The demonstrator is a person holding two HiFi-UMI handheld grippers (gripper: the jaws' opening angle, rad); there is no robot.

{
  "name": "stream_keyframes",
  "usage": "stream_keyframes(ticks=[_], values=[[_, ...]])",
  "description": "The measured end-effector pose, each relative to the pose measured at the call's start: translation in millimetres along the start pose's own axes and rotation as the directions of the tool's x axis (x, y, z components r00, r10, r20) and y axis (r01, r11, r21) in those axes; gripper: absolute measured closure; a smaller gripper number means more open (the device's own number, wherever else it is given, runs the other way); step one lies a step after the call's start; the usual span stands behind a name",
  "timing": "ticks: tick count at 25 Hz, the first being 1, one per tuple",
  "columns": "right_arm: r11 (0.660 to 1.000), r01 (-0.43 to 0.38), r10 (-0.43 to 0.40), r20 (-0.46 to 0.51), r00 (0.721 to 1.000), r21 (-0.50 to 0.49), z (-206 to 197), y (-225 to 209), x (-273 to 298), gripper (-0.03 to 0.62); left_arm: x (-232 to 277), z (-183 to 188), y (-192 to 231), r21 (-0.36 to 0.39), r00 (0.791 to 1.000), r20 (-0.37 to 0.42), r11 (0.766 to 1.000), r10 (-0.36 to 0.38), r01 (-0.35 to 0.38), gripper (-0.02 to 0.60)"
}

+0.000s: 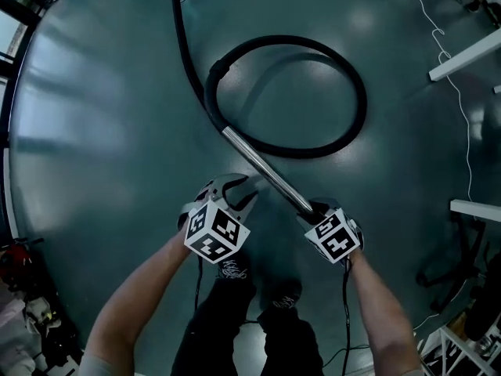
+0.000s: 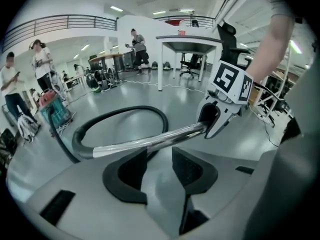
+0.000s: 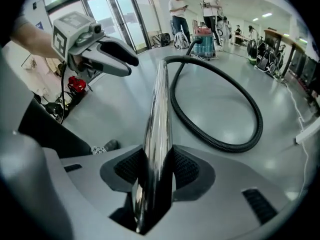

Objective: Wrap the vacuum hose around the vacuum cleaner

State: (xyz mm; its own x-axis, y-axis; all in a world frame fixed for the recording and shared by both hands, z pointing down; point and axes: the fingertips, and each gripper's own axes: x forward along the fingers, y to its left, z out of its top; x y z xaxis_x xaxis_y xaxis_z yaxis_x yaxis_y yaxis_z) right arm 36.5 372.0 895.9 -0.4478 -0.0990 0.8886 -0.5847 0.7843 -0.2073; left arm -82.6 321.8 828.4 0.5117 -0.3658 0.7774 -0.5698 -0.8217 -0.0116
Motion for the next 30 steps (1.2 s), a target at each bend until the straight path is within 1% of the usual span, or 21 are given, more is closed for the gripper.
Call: stream_keyframes(ticks=[3, 5, 8, 9, 10, 11, 13, 14, 15, 16, 17, 21, 24, 27, 30], values=[[1.000, -0.007, 0.007, -0.008, 1.000, -0.007, 8, 13, -38, 0.428, -9, 28, -10, 0.102, 0.998, -0.026, 0.993, -0.059, 0.061, 0.369], [1.000, -0.014, 0.014, -0.024, 1.000, -0.007, 13, 24, -65, 0.428, -20, 44, -14, 0.176, 0.997, -0.036, 0.981, -0.073, 0.078, 0.336], [0.999, -0.044, 0.044, -0.046, 0.998, -0.003, 24, 43, -105, 0.428, -45, 67, -12, 0.285, 0.997, -0.044, 0.956, -0.065, 0.075, 0.321], [0.999, -0.053, 0.052, -0.051, 0.997, -0.009, 26, 47, -119, 0.428, -54, 74, -13, 0.317, 0.996, -0.054, 0.945, -0.072, 0.086, 0.321], [0.998, -0.057, 0.056, -0.057, 0.997, -0.017, 28, 51, -135, 0.428, -62, 81, -17, 0.348, 0.993, -0.071, 0.931, -0.091, 0.110, 0.321], [0.998, -0.058, 0.056, -0.062, 0.997, -0.024, 30, 53, -150, 0.428, -68, 88, -23, 0.384, 0.989, -0.096, 0.912, -0.115, 0.144, 0.321], [0.998, -0.052, 0.050, -0.071, 0.996, -0.037, 33, 55, -179, 0.428, -80, 102, -36, 0.466, 0.975, -0.154, 0.859, -0.159, 0.214, 0.321], [0.998, -0.050, 0.047, -0.076, 0.996, -0.044, 35, 57, -193, 0.428, -86, 109, -41, 0.500, 0.968, -0.178, 0.832, -0.174, 0.242, 0.321], [0.998, -0.049, 0.045, -0.081, 0.996, -0.049, 37, 61, -206, 0.428, -94, 115, -47, 0.524, 0.963, -0.196, 0.809, -0.188, 0.264, 0.321], [0.997, -0.047, 0.043, -0.085, 0.995, -0.054, 40, 65, -219, 0.428, -103, 122, -52, 0.539, 0.958, -0.206, 0.794, -0.201, 0.283, 0.321], [0.997, -0.044, 0.039, -0.089, 0.995, -0.060, 44, 69, -233, 0.428, -113, 130, -56, 0.546, 0.953, -0.212, 0.783, -0.215, 0.298, 0.321], [0.995, -0.040, 0.028, -0.115, 0.993, -0.097, 64, 84, -290, 0.428, -151, 162, -70, 0.549, 0.932, -0.232, 0.754, -0.278, 0.362, 0.321], [0.991, -0.041, 0.022, -0.139, 0.990, -0.129, 72, 99, -327, 0.428, -180, 174, -87, 0.549, 0.913, -0.256, 0.729, -0.318, 0.408, 0.321], [0.988, -0.032, 0.006, -0.168, 0.986, -0.150, 83, 105, -353, 0.428, -202, 186, -89, 0.552, 0.907, -0.243, 0.720, -0.344, 0.421, 0.321], [0.985, -0.032, 0.000, -0.184, 0.983, -0.172, 98, 115, -372, 0.428, -221, 195, -84, 0.580, 0.908, -0.242, 0.699, -0.342, 0.418, 0.321]])
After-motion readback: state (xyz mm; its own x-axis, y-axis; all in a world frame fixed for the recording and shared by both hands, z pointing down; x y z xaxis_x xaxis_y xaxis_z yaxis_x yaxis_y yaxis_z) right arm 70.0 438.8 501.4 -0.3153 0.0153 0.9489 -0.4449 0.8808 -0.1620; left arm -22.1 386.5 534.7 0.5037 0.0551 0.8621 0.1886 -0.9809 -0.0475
